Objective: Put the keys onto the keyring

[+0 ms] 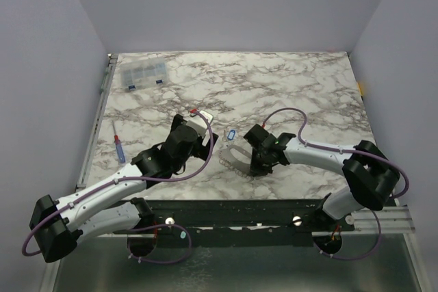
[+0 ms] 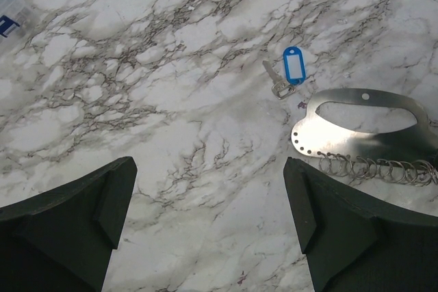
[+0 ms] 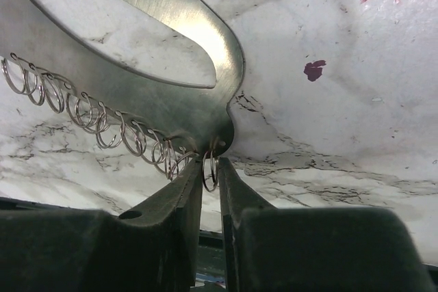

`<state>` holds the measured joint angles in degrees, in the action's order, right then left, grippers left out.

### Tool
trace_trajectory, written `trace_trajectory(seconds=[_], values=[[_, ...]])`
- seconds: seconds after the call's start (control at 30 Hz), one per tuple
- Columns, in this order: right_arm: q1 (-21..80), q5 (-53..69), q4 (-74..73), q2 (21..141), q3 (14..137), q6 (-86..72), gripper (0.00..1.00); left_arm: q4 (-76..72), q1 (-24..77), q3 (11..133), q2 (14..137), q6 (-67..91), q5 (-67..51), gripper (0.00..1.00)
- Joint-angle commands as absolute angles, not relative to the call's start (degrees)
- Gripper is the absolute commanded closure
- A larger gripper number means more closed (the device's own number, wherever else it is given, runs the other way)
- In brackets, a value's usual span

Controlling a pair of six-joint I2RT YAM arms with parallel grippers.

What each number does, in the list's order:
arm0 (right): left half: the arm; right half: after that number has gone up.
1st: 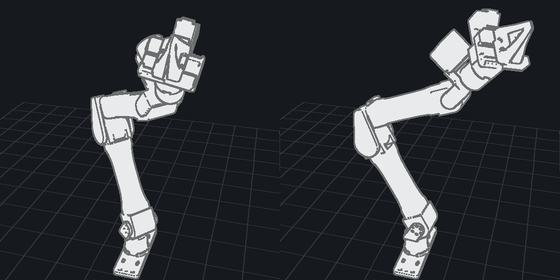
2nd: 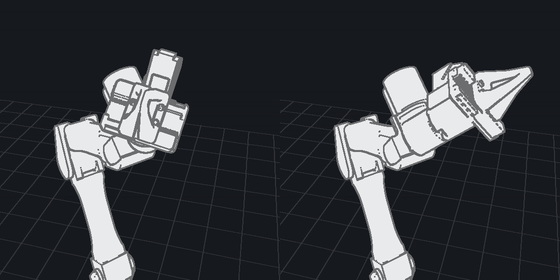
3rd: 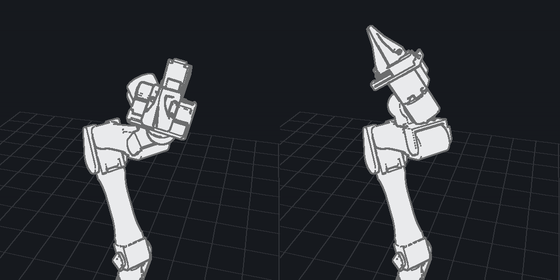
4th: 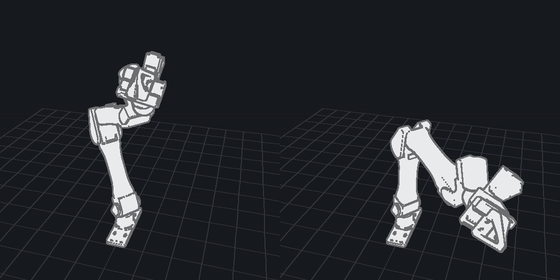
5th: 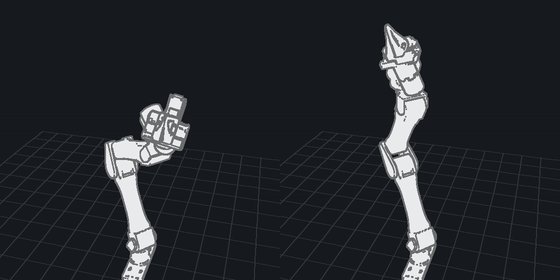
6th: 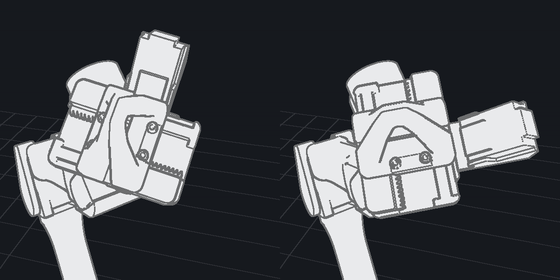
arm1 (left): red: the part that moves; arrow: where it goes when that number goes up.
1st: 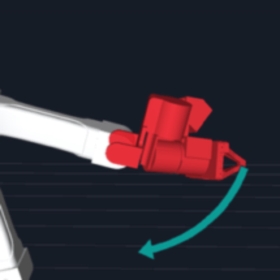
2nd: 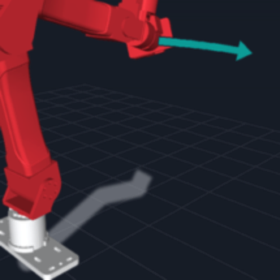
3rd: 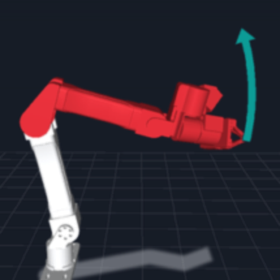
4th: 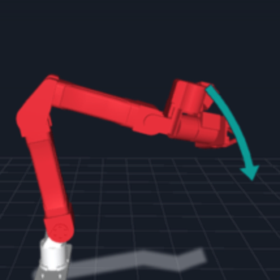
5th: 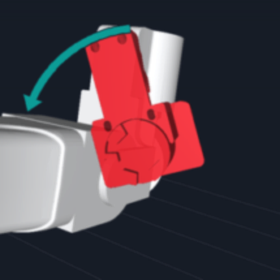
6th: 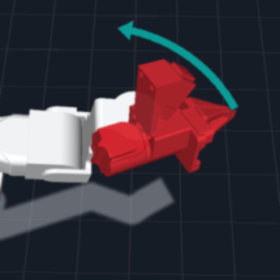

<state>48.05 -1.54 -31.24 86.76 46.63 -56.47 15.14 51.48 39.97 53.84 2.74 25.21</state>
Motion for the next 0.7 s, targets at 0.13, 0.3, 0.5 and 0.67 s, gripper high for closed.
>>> trace_trajectory(seconds=[0.13, 0.3, 0.5, 0.67], values=[[48.61, -4.00, -33.09, 85.47, 47.25, -56.37, 0.76, 14.94, 51.35, 39.25, 54.25, 2.39, 26.72, 0.01], [48.60, -4.50, -32.85, 83.99, 45.91, -57.22, 0.75, 14.92, 51.39, 39.11, 54.54, 2.42, 26.67, 0.01], [49.40, -4.57, -31.63, 82.91, 44.10, -58.97, 0.77, 14.86, 51.41, 39.11, 54.88, 2.46, 26.24, 0.01], [50.43, -4.69, -31.18, 83.32, 43.74, -59.82, 0.79, 14.85, 51.34, 39.09, 54.84, 2.46, 26.10, 0.01]])
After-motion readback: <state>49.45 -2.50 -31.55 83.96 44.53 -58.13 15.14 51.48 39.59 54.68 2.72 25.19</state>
